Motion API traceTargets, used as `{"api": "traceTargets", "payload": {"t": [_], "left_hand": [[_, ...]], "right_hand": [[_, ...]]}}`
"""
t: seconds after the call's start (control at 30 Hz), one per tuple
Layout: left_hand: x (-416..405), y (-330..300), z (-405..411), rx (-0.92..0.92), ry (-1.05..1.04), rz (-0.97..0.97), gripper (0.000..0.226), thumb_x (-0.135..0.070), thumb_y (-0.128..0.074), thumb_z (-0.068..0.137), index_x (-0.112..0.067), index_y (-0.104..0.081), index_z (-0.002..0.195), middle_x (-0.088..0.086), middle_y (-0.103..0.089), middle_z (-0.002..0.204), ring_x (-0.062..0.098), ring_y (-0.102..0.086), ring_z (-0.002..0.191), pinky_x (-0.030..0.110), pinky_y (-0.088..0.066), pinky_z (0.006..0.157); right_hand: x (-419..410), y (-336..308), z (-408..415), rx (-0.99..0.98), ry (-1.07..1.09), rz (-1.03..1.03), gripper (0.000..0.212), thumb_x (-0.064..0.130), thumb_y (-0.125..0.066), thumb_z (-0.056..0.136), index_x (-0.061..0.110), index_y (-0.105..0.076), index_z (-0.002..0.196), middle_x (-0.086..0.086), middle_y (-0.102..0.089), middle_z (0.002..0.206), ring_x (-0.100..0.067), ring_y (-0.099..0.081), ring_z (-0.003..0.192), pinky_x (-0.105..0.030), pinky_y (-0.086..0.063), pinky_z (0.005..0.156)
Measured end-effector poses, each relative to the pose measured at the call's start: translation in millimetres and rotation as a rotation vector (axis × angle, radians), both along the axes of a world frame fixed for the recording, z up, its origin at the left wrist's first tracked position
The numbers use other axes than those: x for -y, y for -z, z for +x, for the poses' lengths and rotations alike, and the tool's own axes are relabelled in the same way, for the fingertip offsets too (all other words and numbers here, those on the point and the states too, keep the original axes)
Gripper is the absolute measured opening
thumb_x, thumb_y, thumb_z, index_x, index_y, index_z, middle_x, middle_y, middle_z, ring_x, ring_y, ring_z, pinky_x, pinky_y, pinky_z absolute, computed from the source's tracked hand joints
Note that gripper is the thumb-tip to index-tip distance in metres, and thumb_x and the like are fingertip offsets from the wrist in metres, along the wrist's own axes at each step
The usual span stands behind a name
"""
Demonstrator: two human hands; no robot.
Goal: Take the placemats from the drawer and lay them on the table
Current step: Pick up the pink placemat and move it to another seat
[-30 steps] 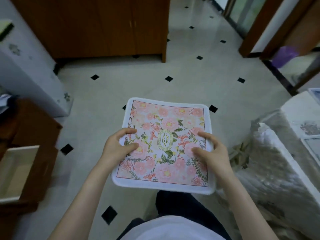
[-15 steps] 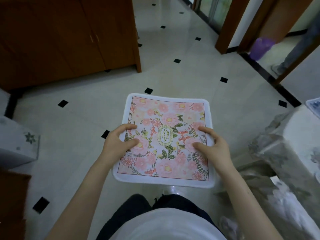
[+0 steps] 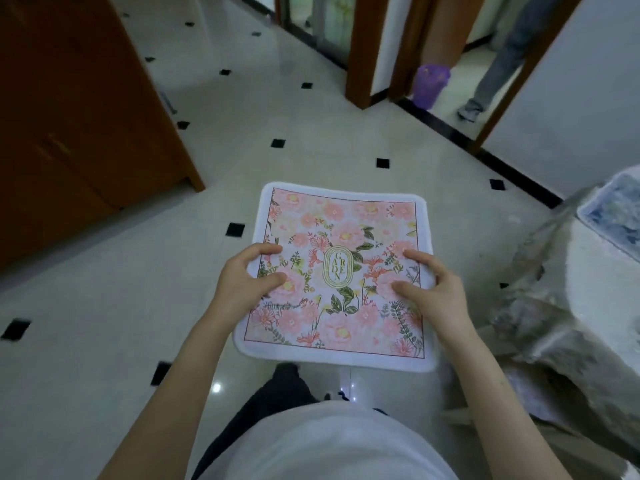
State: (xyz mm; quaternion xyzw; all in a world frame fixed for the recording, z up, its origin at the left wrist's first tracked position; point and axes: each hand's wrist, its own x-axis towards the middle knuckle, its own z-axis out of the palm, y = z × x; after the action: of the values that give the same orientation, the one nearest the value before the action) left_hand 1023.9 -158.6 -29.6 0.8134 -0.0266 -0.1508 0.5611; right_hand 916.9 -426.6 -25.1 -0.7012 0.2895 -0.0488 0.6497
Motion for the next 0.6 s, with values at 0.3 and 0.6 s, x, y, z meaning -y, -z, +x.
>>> {"api": "traceTargets", "payload": {"t": [0.3,0.6], "left_hand": [[106.6,-40.2,206.7,0.049,0.361,0.007,0.037,-0.007,-0.075,0.078,-0.027,-0.067,0.107,-0.010,-0.059,0.122,0.000,-0.061,0.055,0.021,-0.052,0.050],[277.4,-32.3,332.1,0.042,0.597,-0.043,0.037,-0.008,-0.076,0.077,-0.027,-0.067,0.108,-0.013,-0.059,0.121,0.015,-0.066,0.087,0.017,-0.051,0.055]], "right_hand": [[55.8,-31.7,114.7,0.052,0.363,0.001,0.047,0.002,-0.076,0.077,0.025,-0.066,0.117,0.000,-0.070,0.106,-0.017,-0.074,0.081,-0.032,-0.060,0.069],[173.8,-31.7,197.8,0.120,0.590,0.117,0.046,-0.004,-0.070,0.082,0.022,-0.064,0.119,-0.007,-0.071,0.104,-0.026,-0.074,0.076,-0.034,-0.060,0.060]]}}
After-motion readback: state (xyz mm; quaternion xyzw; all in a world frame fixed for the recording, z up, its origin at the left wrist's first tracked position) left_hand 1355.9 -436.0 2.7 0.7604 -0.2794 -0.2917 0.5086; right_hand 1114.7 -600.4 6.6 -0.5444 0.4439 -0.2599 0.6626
